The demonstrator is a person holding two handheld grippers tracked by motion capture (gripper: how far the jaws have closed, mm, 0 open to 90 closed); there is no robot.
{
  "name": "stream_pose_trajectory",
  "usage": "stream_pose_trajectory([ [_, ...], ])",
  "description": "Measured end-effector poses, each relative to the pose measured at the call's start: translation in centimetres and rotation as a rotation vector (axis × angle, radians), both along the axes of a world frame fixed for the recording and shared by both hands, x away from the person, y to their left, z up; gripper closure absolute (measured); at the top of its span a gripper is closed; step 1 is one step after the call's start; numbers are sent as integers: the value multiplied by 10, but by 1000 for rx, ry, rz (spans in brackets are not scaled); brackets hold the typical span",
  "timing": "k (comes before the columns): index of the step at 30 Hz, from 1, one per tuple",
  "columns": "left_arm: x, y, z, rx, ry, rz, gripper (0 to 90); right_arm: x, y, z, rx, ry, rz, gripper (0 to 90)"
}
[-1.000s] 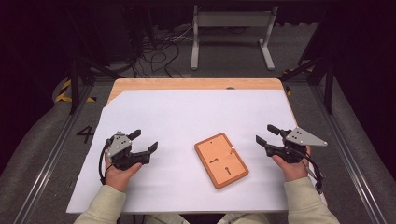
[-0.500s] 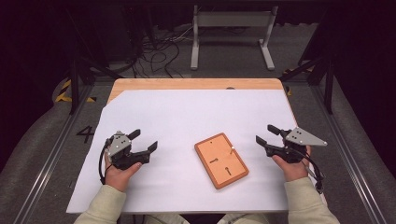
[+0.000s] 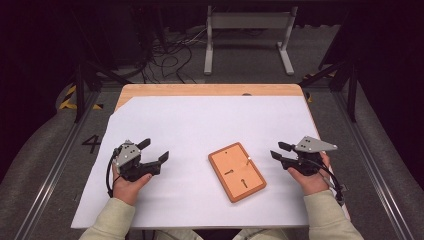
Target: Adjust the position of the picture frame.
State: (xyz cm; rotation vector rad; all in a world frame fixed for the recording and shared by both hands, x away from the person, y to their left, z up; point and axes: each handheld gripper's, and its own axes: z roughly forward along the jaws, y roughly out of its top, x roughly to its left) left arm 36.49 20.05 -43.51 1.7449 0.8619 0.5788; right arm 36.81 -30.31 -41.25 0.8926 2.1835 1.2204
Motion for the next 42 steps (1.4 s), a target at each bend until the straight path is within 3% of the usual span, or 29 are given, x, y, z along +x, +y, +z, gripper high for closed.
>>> stream_pose_trajectory([
  [1, 0, 0, 0, 3, -1, -1, 187, 0, 0, 0, 0, 0, 0, 598],
  [2, 0, 0, 0, 2, 1, 2, 187, 1, 1, -1, -9, 25, 13, 654],
  [5, 1, 0, 0, 6, 6, 3, 187, 3, 10, -7, -96, 99, 35, 793],
  [8, 2, -1, -1, 9, 12, 3, 187, 3, 16, -10, -150, 149, 44, 855],
  [14, 4, -2, -4, 25, 38, 6, 182, 5, 25, -18, -197, 245, 64, 900],
  [15, 5, -2, -4, 25, 38, 7, 182, 5, 25, -18, -197, 245, 64, 900],
  [20, 6, -2, -5, 28, 48, 4, 180, 3, 40, -25, -283, 324, 131, 900],
  [24, 6, -1, -5, 26, 52, 3, 179, -1, 48, -23, -314, 344, 167, 900],
  [27, 6, -2, -5, 28, 49, 3, 179, -4, 52, -22, -356, 344, 163, 900],
  [32, 7, -3, -6, 30, 54, 1, 179, -6, 53, -20, -374, 356, 165, 900],
  [35, 7, -4, -6, 34, 56, 4, 179, -10, 60, -20, -357, 381, 223, 900],
  [39, 8, -4, -6, 43, 64, 0, 188, -17, 77, -20, -378, 383, 297, 900],
  [42, 8, -5, -6, 42, 76, -13, 242, -20, 89, -20, -384, 376, 331, 900],
])
